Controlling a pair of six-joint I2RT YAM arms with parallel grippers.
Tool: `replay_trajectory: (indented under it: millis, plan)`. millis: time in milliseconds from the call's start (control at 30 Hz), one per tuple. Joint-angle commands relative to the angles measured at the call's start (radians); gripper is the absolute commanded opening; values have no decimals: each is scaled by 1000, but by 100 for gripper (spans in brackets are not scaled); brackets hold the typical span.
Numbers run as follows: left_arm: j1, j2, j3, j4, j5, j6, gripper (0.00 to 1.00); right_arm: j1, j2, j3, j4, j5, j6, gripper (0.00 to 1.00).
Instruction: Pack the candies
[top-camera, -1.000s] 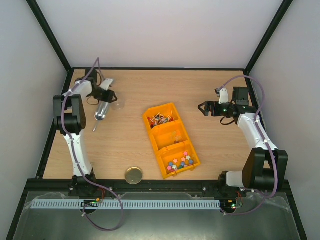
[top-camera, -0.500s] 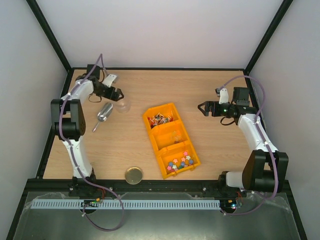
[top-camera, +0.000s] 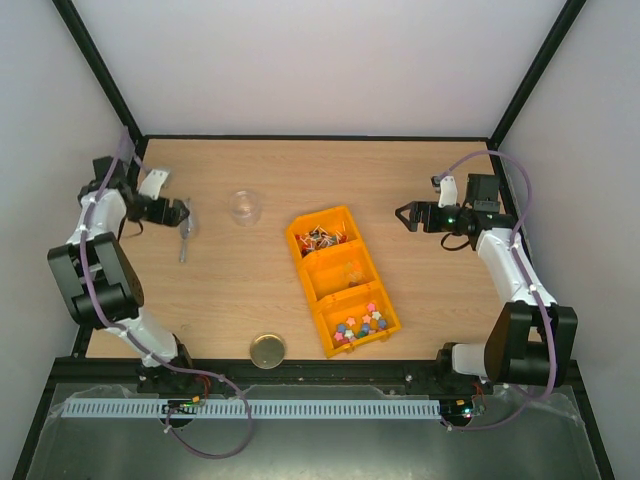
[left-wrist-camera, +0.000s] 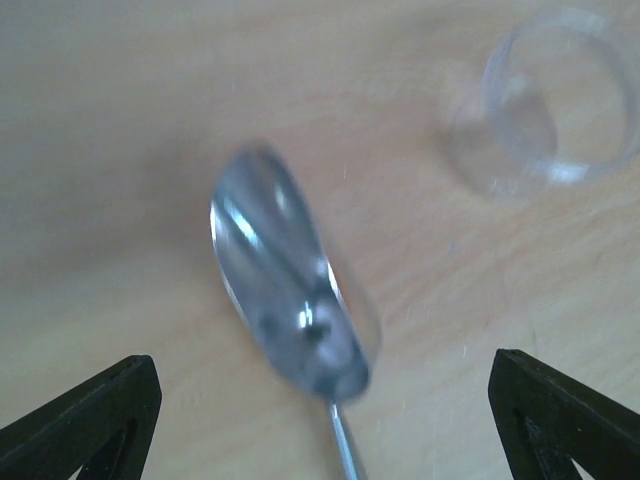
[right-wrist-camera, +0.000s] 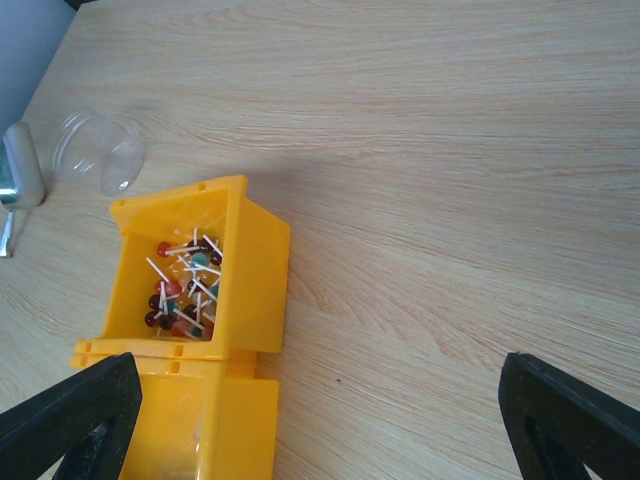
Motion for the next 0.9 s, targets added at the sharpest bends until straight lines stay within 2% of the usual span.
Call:
replay_trajectory:
  millis: [0, 200, 333, 467, 733, 867]
  plan:
    - [41, -110, -176, 56, -70, 59, 90, -2, 20, 34, -14, -29, 15, 99]
    - [42, -206, -388, 224, -144, 39, 80, 2, 36, 43, -8, -38, 21, 99]
    - [43, -184, -438, 297, -205, 17, 70, 2, 38, 49, -11, -39, 19, 99]
    - [39, -145, -454, 326, -198, 28, 62, 2, 39, 47, -14, -42, 17, 99]
    - [39, -101, -431, 224, -38, 164, 64, 1, 32, 44, -24, -37, 9, 99]
    - [39, -68, -421, 212, -17, 183, 64, 2, 29, 41, -24, -34, 7, 99]
